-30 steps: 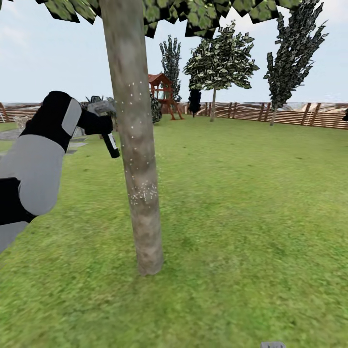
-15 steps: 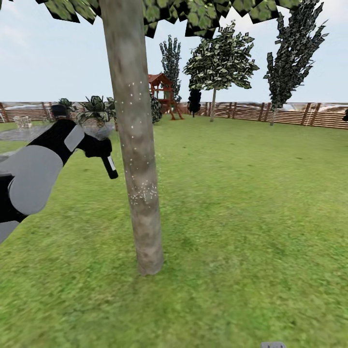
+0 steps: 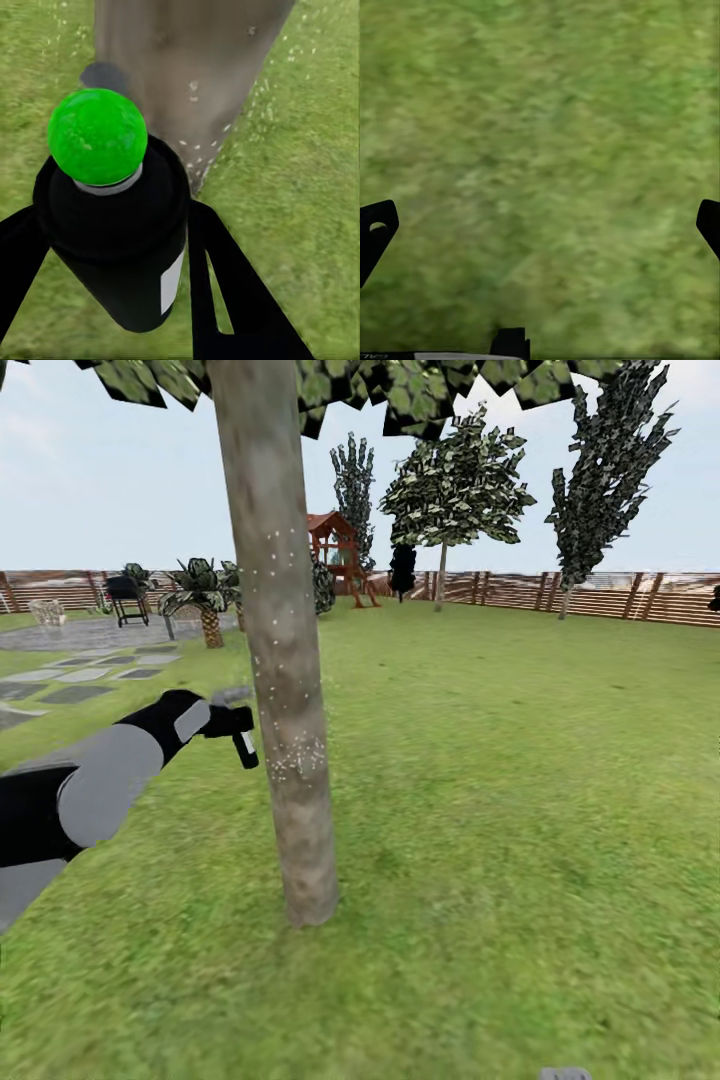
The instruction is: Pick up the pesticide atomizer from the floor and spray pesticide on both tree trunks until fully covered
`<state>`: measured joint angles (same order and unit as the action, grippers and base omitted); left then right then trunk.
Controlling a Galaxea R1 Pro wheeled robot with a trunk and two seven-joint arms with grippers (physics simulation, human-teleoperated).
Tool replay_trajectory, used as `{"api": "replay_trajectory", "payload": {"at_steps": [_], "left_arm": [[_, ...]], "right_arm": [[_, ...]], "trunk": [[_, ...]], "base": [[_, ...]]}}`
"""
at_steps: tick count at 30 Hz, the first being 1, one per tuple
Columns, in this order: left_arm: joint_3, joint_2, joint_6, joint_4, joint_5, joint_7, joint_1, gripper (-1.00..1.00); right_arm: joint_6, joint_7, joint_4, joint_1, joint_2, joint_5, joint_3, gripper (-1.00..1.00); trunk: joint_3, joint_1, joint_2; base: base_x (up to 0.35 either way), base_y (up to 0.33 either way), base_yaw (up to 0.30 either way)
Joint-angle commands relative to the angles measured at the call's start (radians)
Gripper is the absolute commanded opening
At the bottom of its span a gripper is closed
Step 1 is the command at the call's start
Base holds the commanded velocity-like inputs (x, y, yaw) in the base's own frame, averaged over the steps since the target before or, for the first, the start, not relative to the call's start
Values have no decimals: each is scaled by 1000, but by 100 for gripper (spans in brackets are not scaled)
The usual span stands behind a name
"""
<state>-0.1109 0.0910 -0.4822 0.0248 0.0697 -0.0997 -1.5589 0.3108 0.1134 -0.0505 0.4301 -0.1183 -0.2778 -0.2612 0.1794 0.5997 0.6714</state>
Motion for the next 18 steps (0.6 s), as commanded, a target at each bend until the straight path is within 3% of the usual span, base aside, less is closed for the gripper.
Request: {"api": "replay_trajectory", "payload": {"at_steps": [1, 4, 12, 18], "left_arm": [[-7, 0, 14, 2, 7, 0, 26, -100], [-6, 0, 133, 1, 7, 0, 157, -100], [-7, 0, 176, 1, 7, 0, 296, -100], [-6, -9, 292, 1, 7, 0, 440, -100]], "right_arm": [[7, 8, -5, 2, 0, -11, -5, 100], [8, 8, -4, 2, 0, -11, -5, 100], [9, 6, -4, 2, 0, -11, -4, 100], [16, 0, 0, 2, -11, -11, -4, 100]], "trunk": [[1, 0, 2], [1, 0, 2], [1, 0, 2], [1, 0, 2]], "base": [[-102, 0, 0], [-166, 0, 0], [-332, 0, 0], [-349, 0, 0]]}}
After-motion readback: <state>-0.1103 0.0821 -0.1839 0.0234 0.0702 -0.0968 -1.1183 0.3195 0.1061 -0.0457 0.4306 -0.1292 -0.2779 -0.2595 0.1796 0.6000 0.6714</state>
